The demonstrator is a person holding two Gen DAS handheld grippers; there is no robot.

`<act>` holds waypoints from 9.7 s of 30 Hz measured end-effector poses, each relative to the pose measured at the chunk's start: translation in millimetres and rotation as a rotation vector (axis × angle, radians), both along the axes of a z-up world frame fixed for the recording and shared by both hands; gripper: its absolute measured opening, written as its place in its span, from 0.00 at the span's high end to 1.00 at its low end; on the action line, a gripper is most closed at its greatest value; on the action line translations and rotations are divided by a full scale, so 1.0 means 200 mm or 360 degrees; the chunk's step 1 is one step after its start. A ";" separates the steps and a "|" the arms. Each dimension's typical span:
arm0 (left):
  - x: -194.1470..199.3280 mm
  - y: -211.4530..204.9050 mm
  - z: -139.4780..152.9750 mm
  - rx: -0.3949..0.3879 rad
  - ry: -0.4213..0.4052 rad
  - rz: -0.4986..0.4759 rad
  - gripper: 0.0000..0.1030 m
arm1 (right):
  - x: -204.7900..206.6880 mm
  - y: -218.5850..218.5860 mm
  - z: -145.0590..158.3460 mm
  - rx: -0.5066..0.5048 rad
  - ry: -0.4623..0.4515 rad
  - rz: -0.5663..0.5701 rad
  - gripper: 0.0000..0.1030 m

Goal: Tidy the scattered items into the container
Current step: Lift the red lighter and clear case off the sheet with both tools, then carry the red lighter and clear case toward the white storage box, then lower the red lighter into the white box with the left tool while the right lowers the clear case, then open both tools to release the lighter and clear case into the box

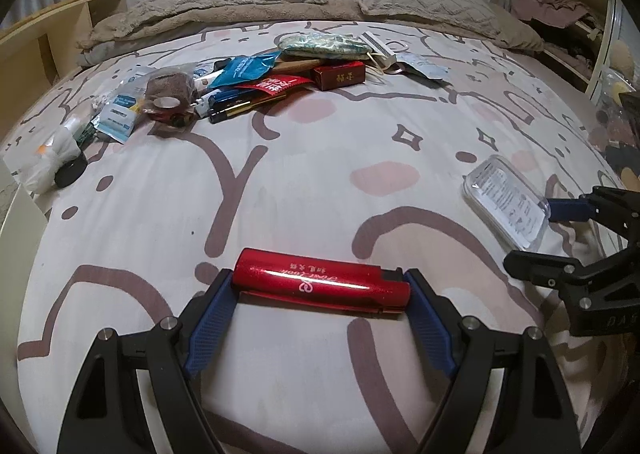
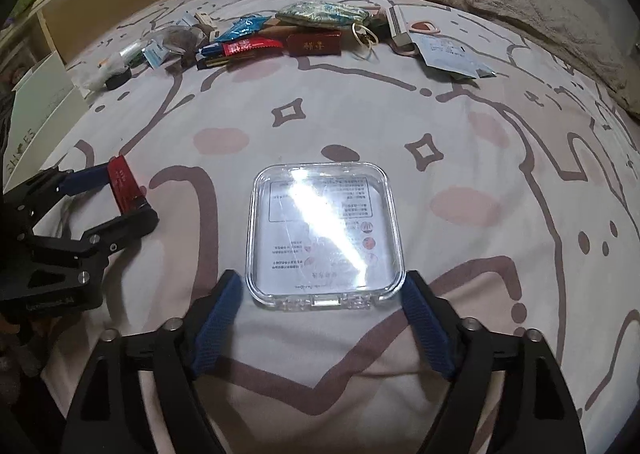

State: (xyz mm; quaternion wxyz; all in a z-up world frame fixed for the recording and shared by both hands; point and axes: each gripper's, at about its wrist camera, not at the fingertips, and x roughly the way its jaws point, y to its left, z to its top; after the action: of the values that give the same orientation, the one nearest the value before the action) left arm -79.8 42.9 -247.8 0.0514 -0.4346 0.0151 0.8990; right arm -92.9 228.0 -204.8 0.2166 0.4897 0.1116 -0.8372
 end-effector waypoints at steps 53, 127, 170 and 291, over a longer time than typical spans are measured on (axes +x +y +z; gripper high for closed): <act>0.13 -0.17 0.18 0.0179 0.0087 0.0253 0.19 | 0.18 -0.27 0.22 -0.0073 0.0348 -0.0052 0.25; 0.95 -0.33 1.05 0.0167 0.0839 0.0264 0.19 | 0.96 -0.22 1.02 -0.0525 0.1044 -0.0083 0.25; 1.18 -0.94 1.14 0.0049 0.0937 0.0661 0.19 | 1.00 -0.68 1.13 -0.0698 0.0973 0.0208 0.25; 1.28 -1.79 0.87 0.0185 0.0632 0.1308 0.17 | 0.65 -1.75 0.79 -0.0594 0.0113 0.0826 0.00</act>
State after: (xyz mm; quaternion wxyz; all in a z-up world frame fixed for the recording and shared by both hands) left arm 176.6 -315.6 -73.9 -0.2890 -0.2203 -0.1995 0.9100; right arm 38.1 -122.2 -45.9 0.5049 0.3670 0.0846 -0.7767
